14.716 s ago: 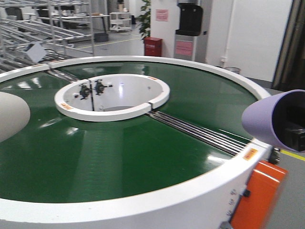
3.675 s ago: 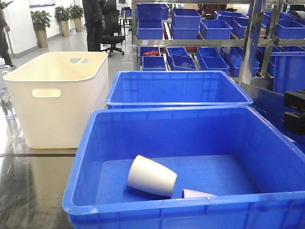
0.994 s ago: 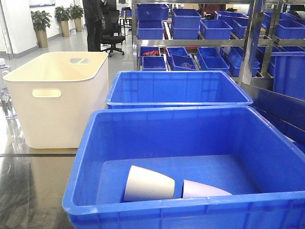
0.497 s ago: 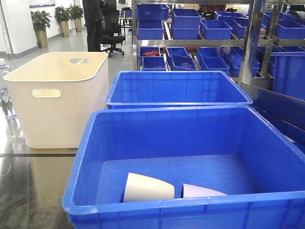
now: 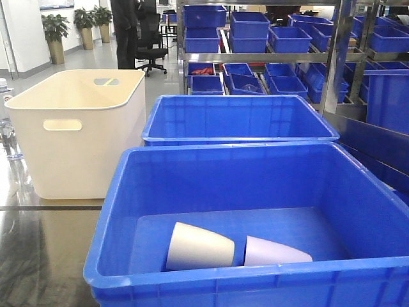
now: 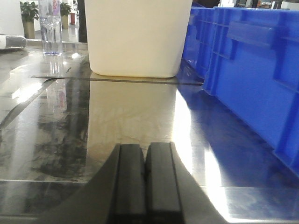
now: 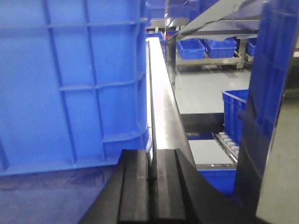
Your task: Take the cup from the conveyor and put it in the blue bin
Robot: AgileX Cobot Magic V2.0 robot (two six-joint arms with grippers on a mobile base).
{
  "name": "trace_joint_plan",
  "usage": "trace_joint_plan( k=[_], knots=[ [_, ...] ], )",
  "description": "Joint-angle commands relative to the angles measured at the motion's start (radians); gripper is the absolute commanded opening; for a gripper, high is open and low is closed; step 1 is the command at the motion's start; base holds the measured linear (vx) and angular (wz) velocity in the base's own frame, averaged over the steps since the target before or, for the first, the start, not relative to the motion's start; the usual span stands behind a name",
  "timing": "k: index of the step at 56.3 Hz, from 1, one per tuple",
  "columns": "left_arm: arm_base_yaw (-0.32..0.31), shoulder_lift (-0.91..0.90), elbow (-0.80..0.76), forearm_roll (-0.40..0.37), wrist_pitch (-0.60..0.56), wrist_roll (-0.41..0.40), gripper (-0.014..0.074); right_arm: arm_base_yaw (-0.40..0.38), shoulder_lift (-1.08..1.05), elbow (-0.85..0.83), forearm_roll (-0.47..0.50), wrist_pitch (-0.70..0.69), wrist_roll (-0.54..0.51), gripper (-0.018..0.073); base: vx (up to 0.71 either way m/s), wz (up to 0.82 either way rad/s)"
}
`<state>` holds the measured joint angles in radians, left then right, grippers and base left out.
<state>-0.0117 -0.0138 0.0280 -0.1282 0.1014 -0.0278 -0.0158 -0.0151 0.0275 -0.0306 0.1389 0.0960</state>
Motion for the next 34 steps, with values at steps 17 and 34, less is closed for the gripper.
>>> trace_joint_plan(
  k=[17,34],
  knots=[
    [0.002,-0.011,0.012,-0.004,-0.078,-0.007,-0.0006,-0.003,-0.007,0.021,-0.052,-0.071,0.037,-0.0009,0.00,0.00],
    [0.002,-0.011,0.012,-0.004,-0.078,-0.007,-0.0006,-0.003,-0.007,0.021,-0.052,-0.072,0.037,-0.0009,0.00,0.00]
  ],
)
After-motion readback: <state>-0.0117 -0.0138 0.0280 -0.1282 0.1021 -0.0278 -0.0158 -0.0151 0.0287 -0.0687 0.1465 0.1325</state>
